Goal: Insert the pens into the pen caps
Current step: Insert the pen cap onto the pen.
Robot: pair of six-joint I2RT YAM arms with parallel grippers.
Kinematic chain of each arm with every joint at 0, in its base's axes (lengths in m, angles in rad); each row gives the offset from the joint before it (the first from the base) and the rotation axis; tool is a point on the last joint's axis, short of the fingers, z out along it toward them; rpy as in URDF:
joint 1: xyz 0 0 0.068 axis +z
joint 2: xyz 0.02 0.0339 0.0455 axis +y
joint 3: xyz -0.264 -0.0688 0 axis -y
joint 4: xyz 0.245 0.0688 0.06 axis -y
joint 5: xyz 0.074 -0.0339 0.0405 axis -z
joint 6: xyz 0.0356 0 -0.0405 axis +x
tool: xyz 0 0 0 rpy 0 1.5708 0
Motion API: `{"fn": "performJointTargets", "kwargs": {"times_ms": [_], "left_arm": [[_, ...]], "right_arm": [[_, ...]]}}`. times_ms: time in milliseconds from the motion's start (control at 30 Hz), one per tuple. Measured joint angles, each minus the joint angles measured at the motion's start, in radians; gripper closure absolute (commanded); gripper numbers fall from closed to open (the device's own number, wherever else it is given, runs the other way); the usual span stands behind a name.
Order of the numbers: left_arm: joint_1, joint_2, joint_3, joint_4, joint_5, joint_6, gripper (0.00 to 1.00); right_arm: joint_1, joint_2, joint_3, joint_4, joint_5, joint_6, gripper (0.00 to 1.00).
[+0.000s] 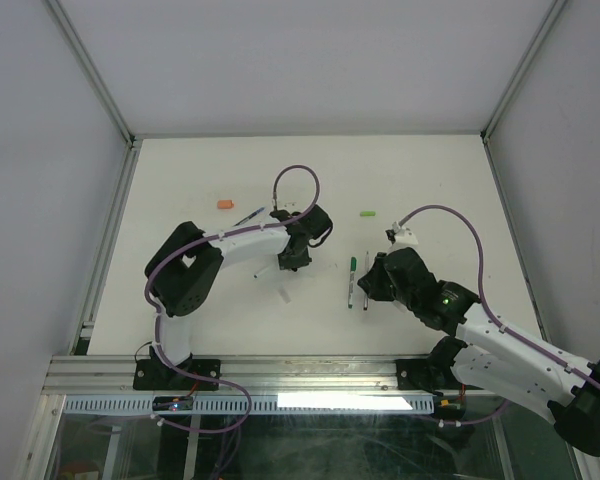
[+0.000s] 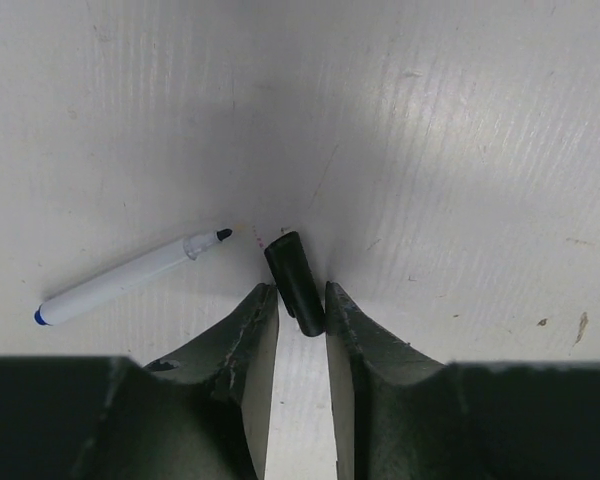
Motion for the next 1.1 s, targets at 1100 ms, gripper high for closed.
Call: {"fn": "performJointTargets", "kwargs": {"times_ms": [1100], "left_arm": [[0.026,-0.006,-0.022,0.103,-0.011,0.275,0.73]], "right_arm": [[0.0,0.01,-0.001,0.0,0.0,-0.001,1.0]]}}
